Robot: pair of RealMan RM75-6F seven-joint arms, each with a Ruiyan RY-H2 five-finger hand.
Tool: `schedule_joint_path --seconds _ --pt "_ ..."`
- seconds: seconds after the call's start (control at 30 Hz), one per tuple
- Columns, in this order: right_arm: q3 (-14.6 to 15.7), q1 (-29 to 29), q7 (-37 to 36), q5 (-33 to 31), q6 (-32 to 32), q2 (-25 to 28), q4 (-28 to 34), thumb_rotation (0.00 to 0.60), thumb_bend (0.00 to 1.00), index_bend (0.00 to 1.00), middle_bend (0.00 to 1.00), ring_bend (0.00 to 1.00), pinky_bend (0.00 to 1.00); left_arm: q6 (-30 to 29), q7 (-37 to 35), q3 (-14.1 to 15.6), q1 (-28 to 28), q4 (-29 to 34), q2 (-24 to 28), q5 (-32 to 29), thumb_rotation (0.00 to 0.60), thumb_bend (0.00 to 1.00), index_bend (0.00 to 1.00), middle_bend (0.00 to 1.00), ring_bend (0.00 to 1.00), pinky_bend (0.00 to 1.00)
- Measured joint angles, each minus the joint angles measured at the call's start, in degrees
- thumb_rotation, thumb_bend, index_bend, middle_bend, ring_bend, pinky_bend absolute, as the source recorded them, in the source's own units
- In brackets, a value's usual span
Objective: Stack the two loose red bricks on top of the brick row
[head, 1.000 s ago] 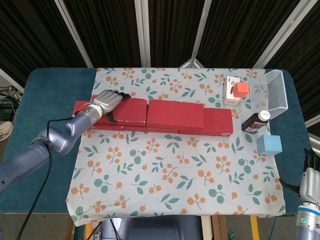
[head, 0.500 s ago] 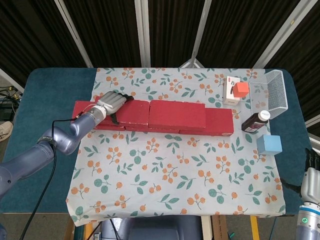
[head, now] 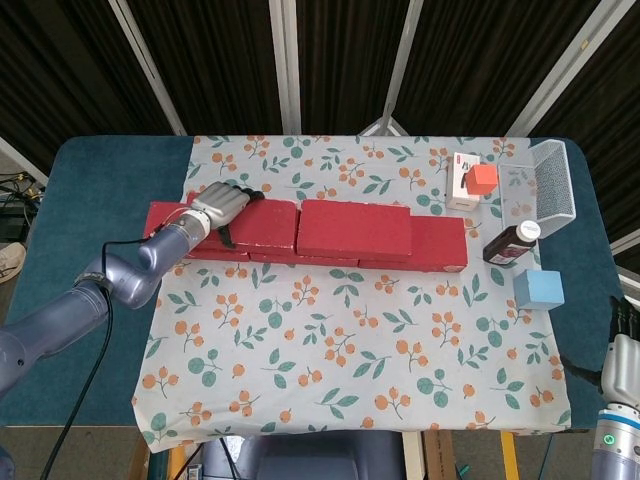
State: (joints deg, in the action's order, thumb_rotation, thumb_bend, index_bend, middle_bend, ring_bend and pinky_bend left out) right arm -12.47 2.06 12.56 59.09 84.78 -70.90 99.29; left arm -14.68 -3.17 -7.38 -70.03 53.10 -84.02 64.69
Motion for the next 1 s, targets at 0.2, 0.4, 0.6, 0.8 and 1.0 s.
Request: schedule_joint_path --seconds 0.2,0.4,0.6,0.8,1.0 --pt "-0.1 0.0 0.2 -0.2 0.1 -0.1 0.0 0.600 0.12 0.04 0.06 0.05 0.00 -0.4 1.4 0.8 -0.3 -0.7 -0.5 -2.8 0.600 0.01 0.43 0.38 0.24 0.25" --pt "-0.1 0.1 0.4 -0.5 0.1 -0.3 0.0 0.600 0.12 0.04 0.06 0.05 0.00 -1.2 2.8 1.3 -0.8 -0.3 -0.5 -5.1 0.600 0.01 0.43 0.38 0.24 0.25" --pt "-0.1 0.1 0.6 -0.7 0.0 -0.3 0.1 0.600 0.12 0.04 0.06 0.05 0.00 -2.0 3.9 1.6 -1.3 1.1 0.1 -7.0 0.600 0.01 0.43 0.38 0.23 0.25" --pt "-0.3 0.1 0.6 -1.0 0.0 -0.2 0.2 0.600 0.12 0.04 0.06 0.05 0.00 -2.3 4.8 2.2 -1.6 1.7 0.3 -8.7 0.600 0.01 0.43 0.38 0.23 0.25" --pt "-0.3 0.2 0.8 -1.3 0.0 -0.3 0.1 0.600 0.12 0.04 0.06 0.06 0.00 -2.3 5.5 2.8 -2.1 1.4 -0.1 -9.8 0.600 0.01 0.43 0.38 0.23 0.25"
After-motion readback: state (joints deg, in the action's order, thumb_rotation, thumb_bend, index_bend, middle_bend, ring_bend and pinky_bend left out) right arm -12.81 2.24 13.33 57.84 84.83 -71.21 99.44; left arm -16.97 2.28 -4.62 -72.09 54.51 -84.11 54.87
